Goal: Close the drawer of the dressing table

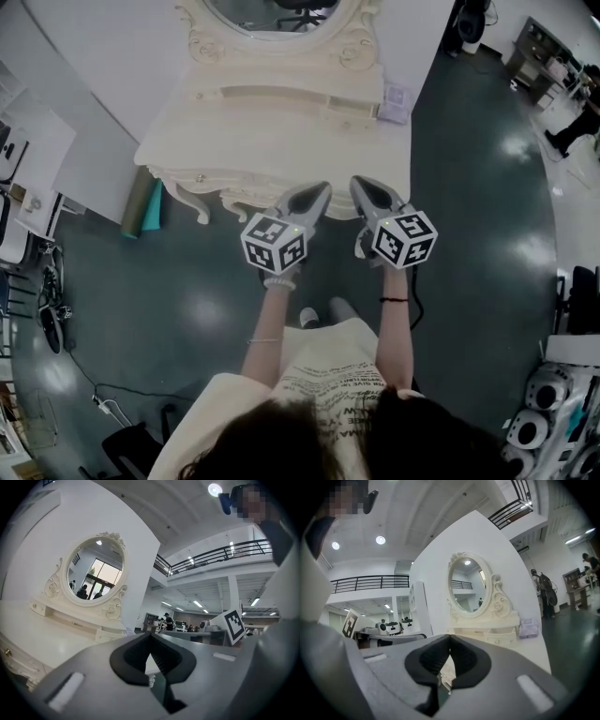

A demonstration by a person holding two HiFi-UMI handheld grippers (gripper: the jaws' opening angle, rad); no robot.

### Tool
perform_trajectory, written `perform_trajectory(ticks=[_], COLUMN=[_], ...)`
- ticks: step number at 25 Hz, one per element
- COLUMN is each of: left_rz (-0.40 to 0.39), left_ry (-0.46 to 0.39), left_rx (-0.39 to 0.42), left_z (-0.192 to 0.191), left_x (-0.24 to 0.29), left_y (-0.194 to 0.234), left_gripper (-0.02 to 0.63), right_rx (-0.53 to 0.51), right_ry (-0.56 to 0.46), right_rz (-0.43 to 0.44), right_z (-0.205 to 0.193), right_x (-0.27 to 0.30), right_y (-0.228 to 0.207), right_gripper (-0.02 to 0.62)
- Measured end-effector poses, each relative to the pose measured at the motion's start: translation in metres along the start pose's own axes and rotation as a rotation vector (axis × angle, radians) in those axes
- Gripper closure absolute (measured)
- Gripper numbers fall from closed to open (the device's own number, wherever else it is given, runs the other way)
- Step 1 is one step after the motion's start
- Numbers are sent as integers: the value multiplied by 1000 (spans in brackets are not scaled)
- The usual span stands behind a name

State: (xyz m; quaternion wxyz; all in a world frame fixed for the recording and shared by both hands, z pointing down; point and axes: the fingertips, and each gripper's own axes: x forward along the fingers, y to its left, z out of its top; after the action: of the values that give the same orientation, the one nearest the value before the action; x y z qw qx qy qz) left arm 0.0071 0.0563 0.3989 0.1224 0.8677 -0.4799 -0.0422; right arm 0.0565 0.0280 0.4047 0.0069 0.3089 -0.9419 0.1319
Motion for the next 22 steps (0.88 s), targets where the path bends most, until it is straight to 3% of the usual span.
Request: perform_trajectory(ticks=[22], left_rz=[-20], left_ry=[11], left_rx=[-27], left_z=[14], left_x=[93], left_y=[60], left_gripper=[607], right_rx=[19], right_ry=[55], right_rz=[22], right_z=[16], right_x=[76], right_y=[-81], right_gripper=[592])
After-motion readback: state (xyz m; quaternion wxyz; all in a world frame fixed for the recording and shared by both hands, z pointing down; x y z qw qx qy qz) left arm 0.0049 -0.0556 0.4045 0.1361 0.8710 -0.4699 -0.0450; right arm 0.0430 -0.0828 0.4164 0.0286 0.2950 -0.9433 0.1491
